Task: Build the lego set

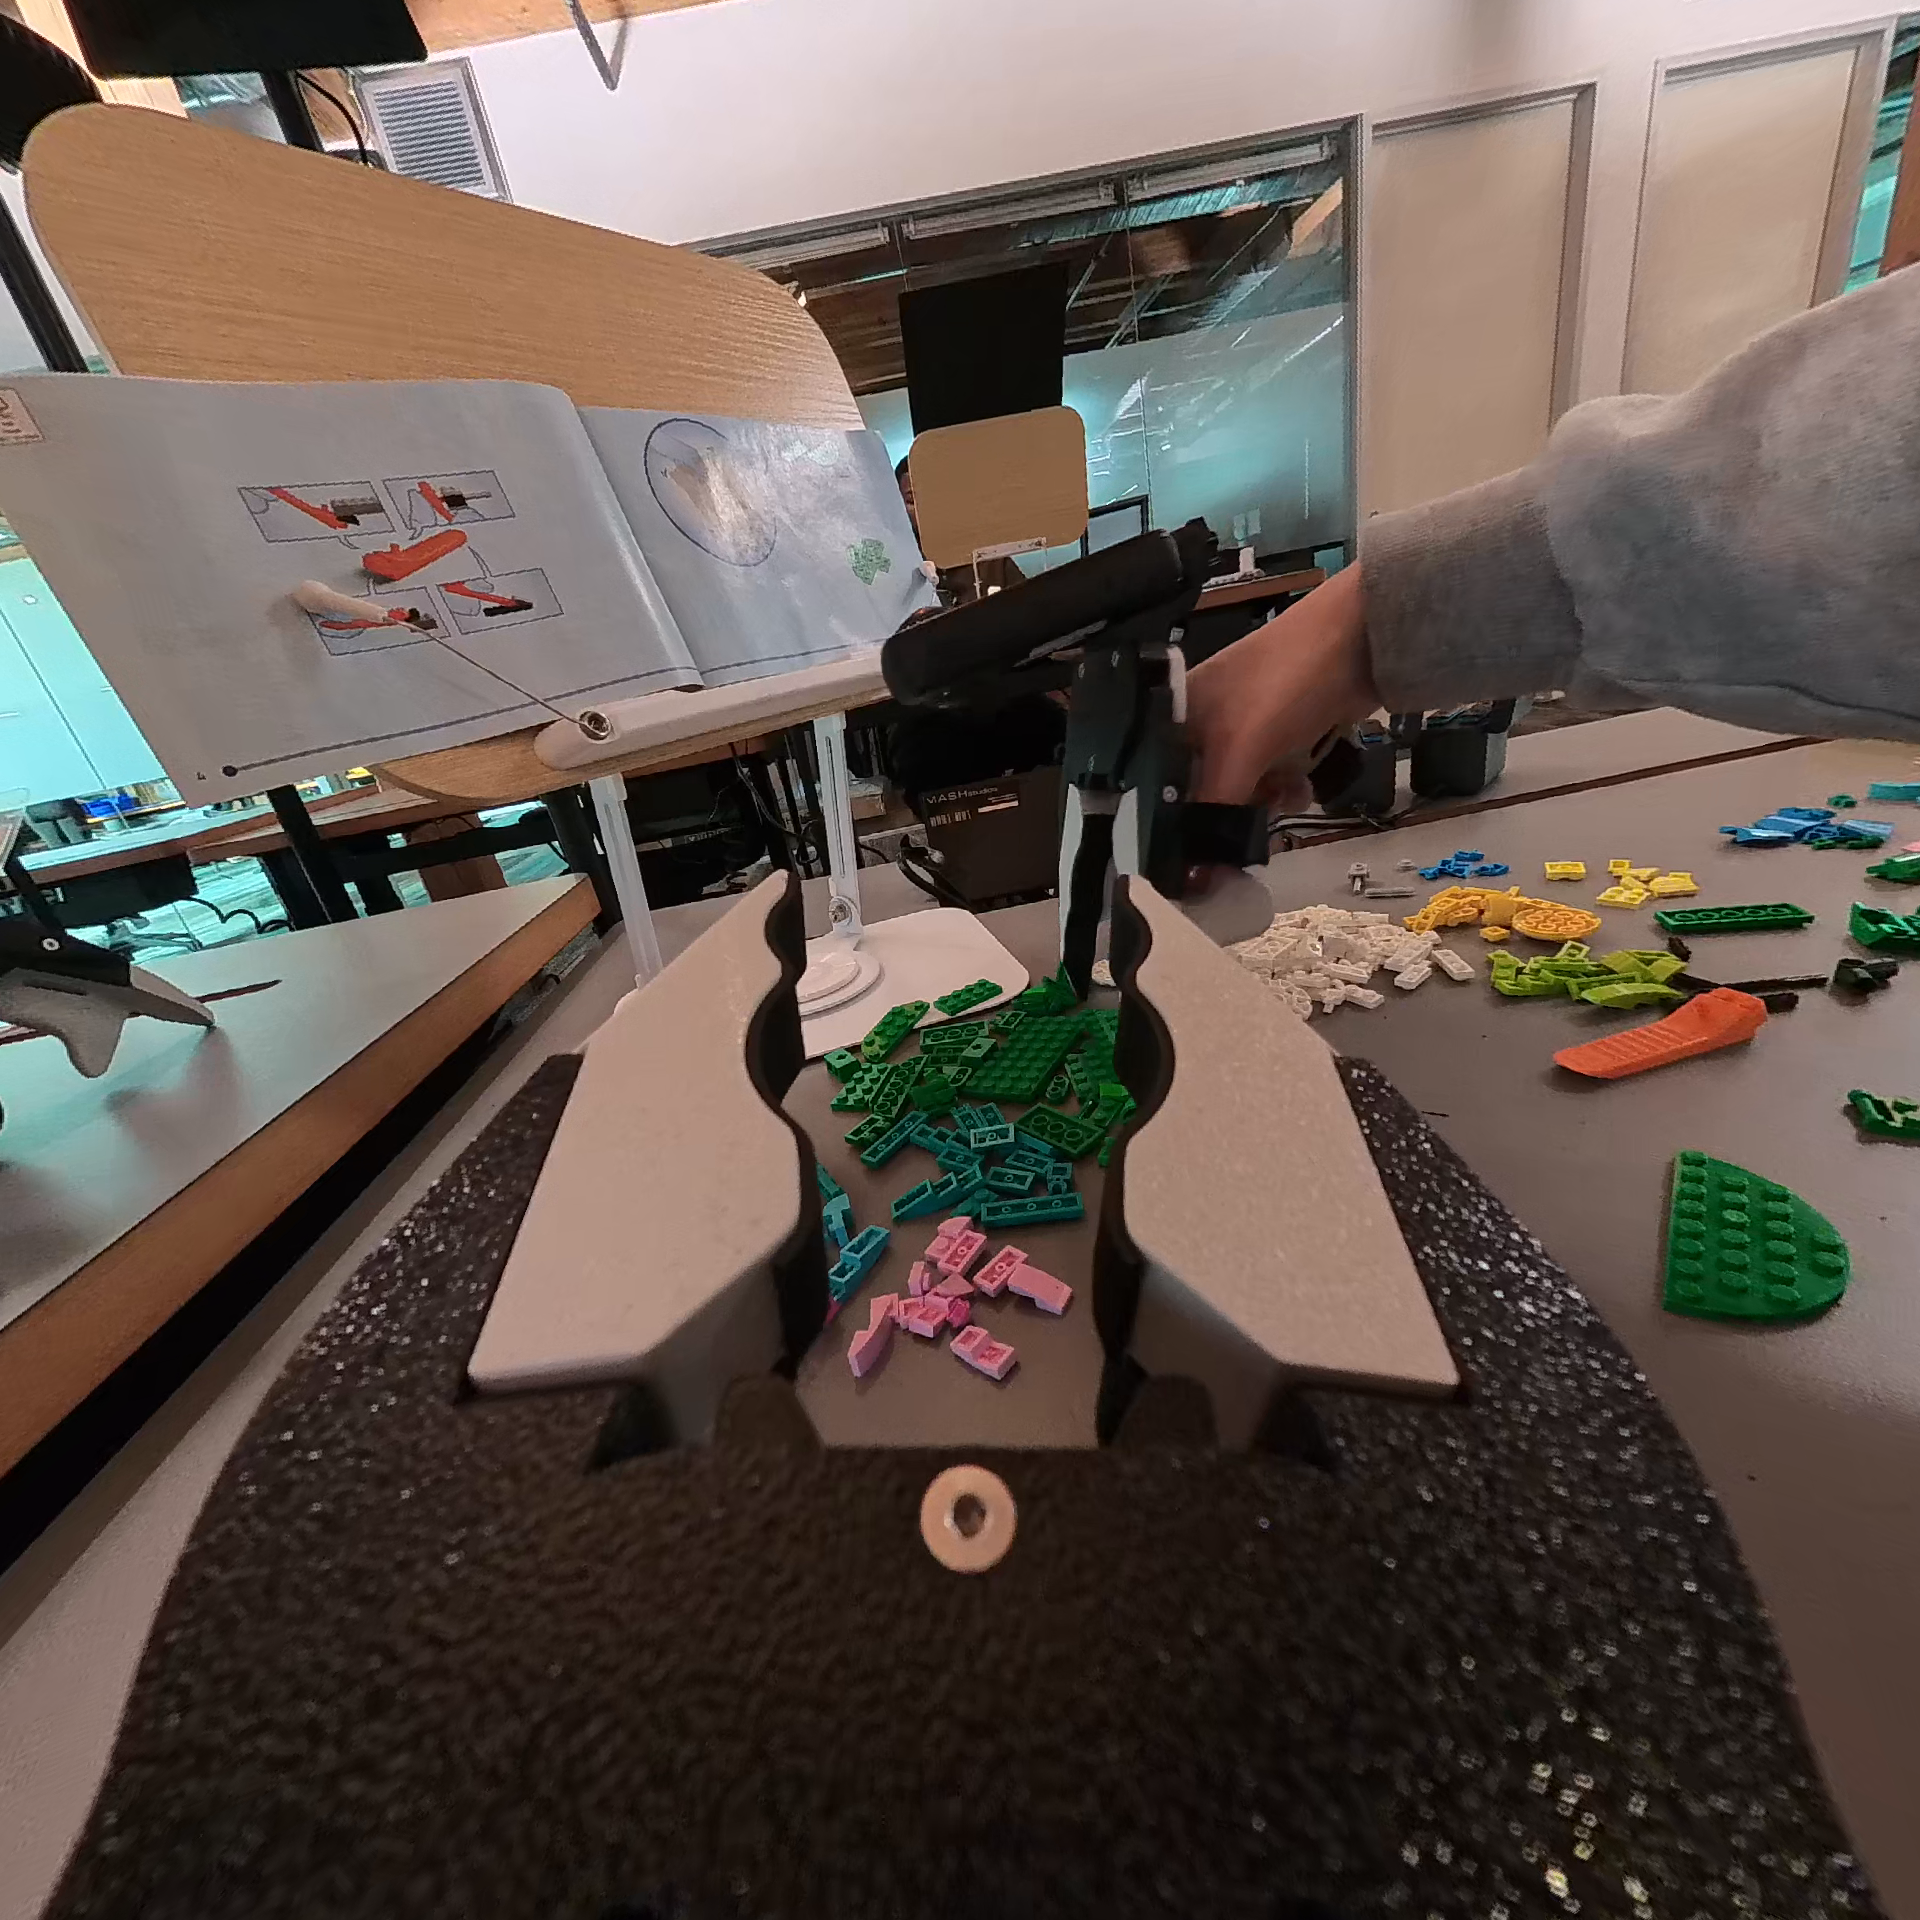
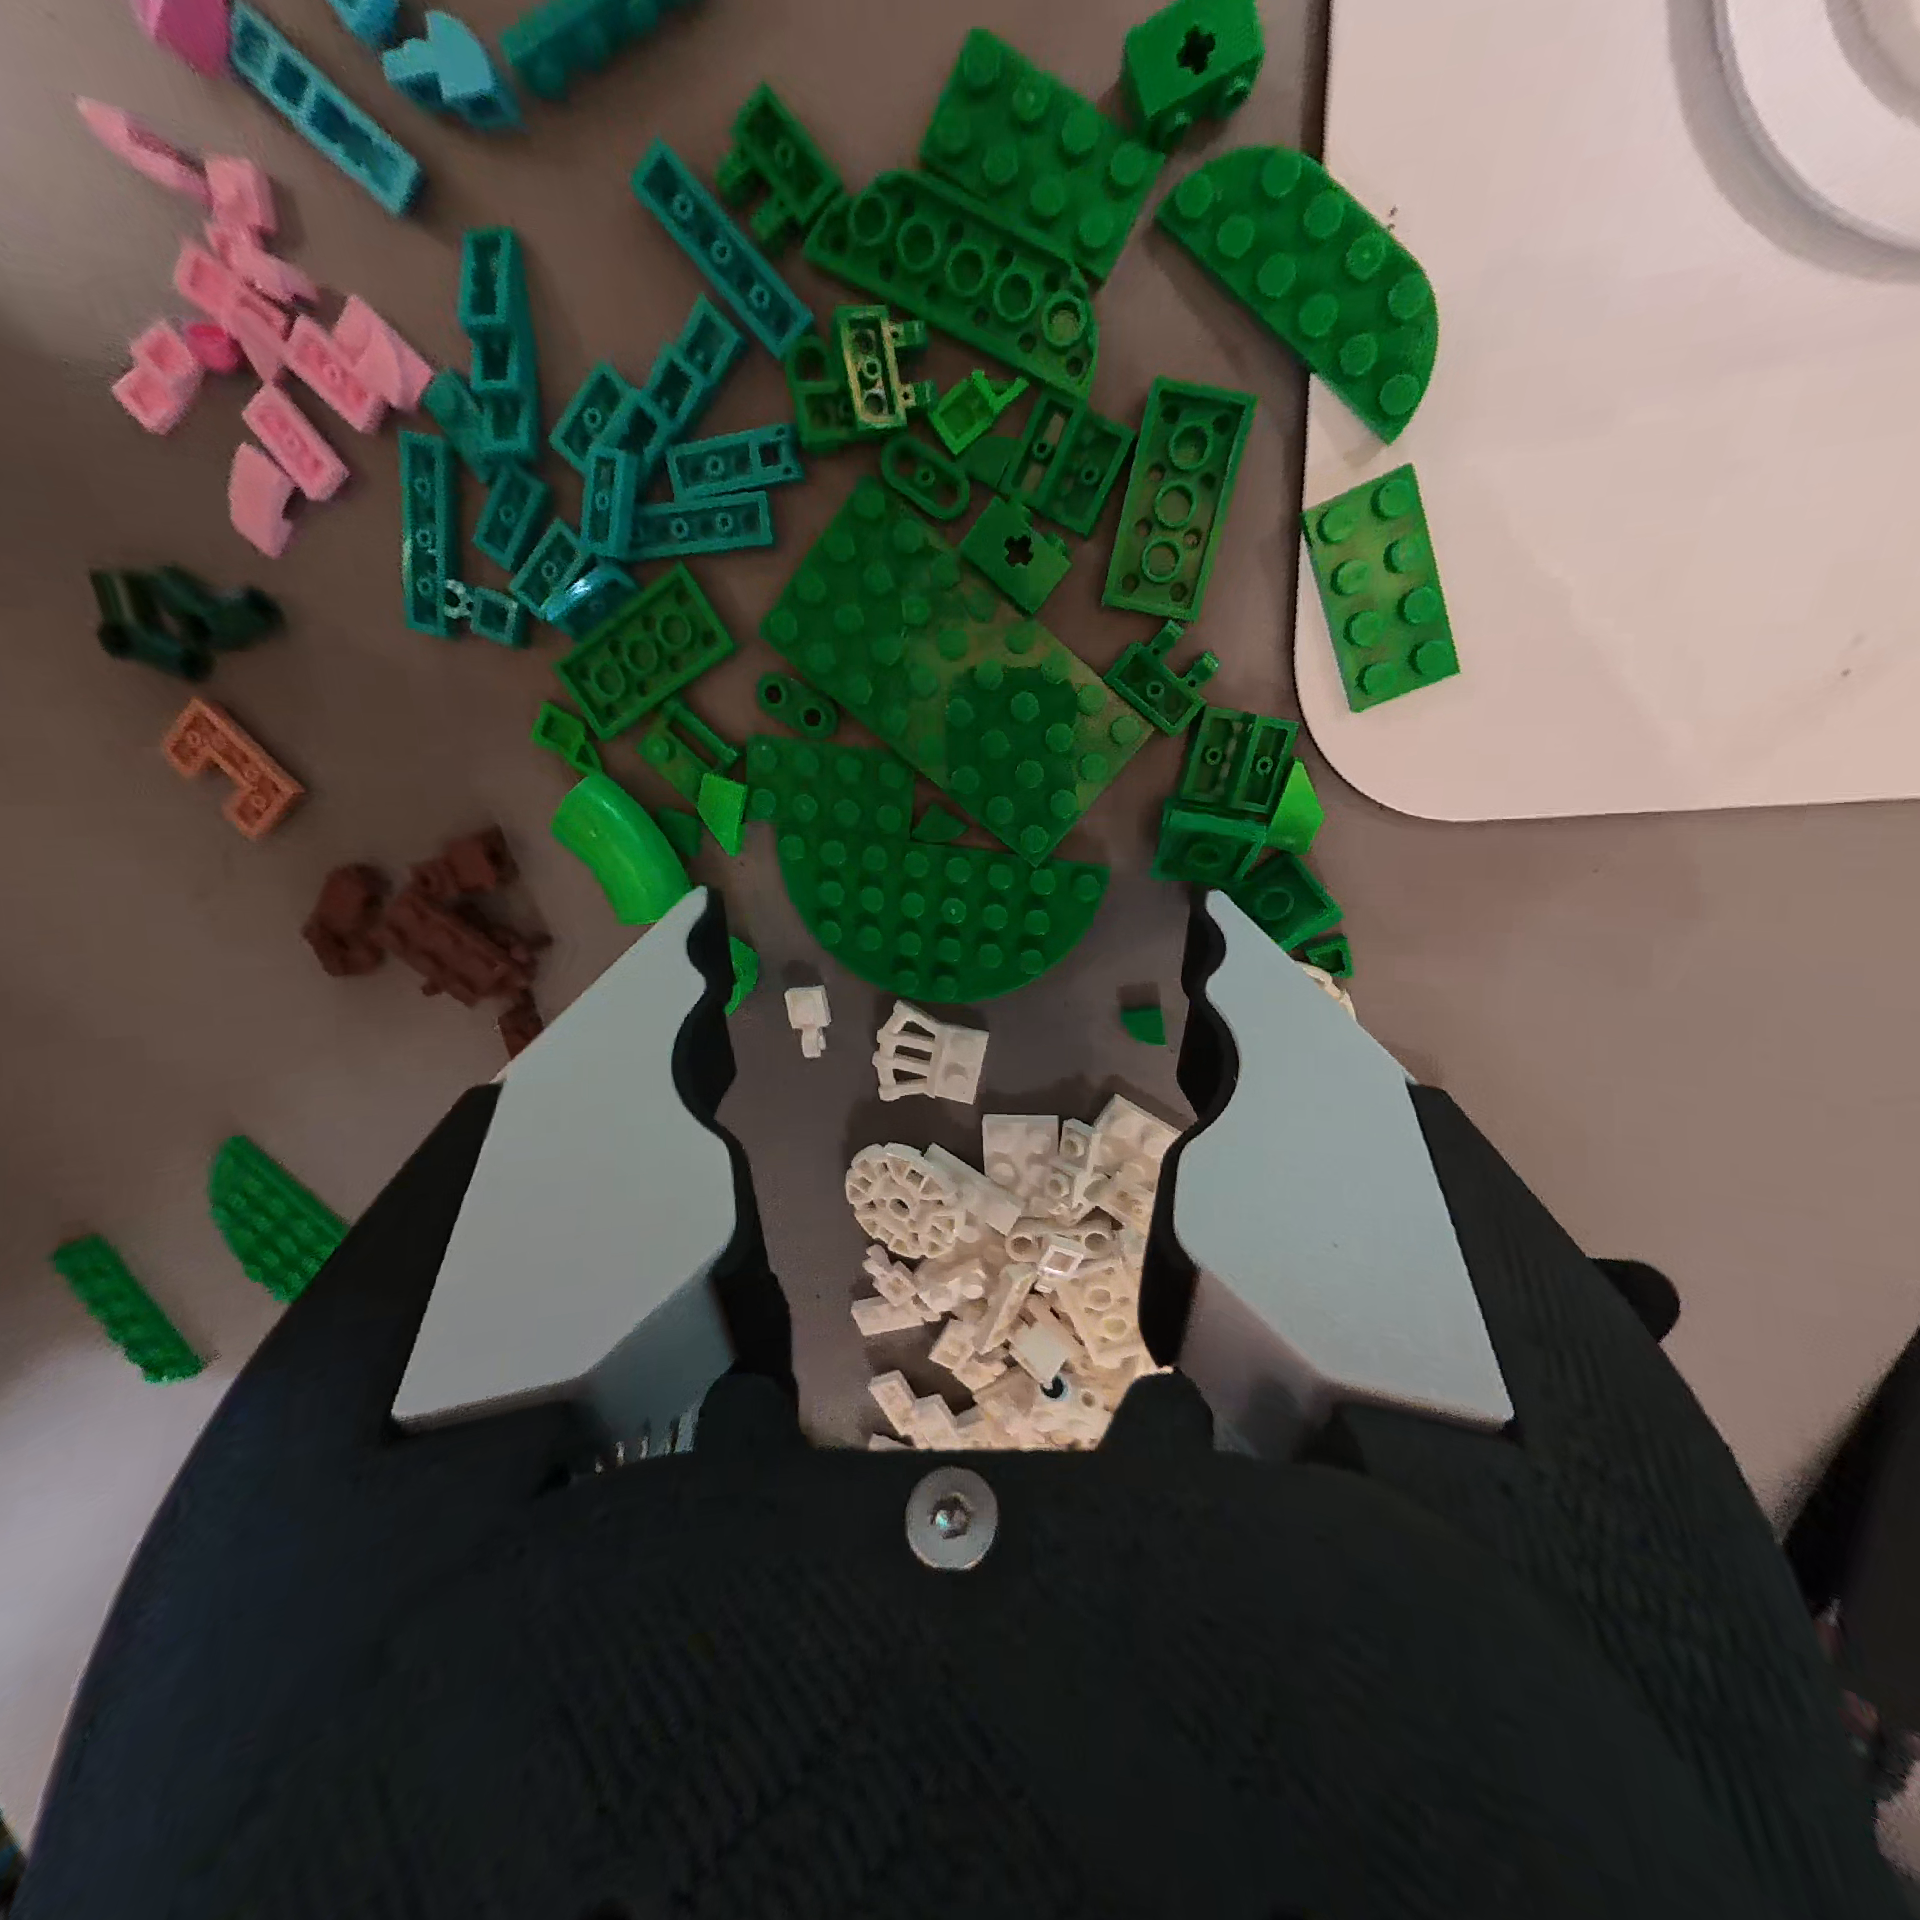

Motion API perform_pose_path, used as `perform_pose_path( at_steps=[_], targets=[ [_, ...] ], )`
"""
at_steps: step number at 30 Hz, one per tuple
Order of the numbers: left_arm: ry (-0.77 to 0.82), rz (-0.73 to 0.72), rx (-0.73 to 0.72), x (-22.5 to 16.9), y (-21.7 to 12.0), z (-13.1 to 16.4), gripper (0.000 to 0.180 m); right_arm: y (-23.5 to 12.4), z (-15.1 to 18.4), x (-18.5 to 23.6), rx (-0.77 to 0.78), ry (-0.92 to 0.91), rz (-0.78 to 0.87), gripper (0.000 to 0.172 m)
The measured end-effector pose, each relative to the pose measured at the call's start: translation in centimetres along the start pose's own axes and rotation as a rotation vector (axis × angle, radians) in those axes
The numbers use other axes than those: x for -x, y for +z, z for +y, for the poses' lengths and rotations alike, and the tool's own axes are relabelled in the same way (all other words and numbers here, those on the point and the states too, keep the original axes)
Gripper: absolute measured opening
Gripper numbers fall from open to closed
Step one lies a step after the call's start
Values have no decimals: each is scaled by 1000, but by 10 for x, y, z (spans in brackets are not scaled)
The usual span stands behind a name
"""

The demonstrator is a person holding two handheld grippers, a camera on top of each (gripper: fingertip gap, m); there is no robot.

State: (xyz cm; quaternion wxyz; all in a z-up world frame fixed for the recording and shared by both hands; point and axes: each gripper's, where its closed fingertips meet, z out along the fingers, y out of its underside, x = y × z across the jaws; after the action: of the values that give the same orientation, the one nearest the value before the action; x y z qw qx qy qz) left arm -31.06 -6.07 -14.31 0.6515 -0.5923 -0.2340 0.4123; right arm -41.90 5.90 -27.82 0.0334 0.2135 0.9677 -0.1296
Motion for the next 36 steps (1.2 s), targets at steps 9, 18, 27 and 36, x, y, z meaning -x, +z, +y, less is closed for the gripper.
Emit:
perform_pose_path(
  at_steps=[9, 18, 27, 36],
  targets=[
    [-6, 1, -1, 0, 0, 0, 55, 6, 1, 1, 4, 98, 143, 85],
    [-11, 0, -4, 1, 0, 0, 55, 0, 2, 7, -107, 17, 194, 62],
    [-22, 5, -7, 1, 0, -1, 55, -53, 38, 68, -235, -95, 269, 61],
    [0, 43, -13, -8, -2, -2, 57, -48, 162, 193, -109, -40, 149, 62]
  ],
)
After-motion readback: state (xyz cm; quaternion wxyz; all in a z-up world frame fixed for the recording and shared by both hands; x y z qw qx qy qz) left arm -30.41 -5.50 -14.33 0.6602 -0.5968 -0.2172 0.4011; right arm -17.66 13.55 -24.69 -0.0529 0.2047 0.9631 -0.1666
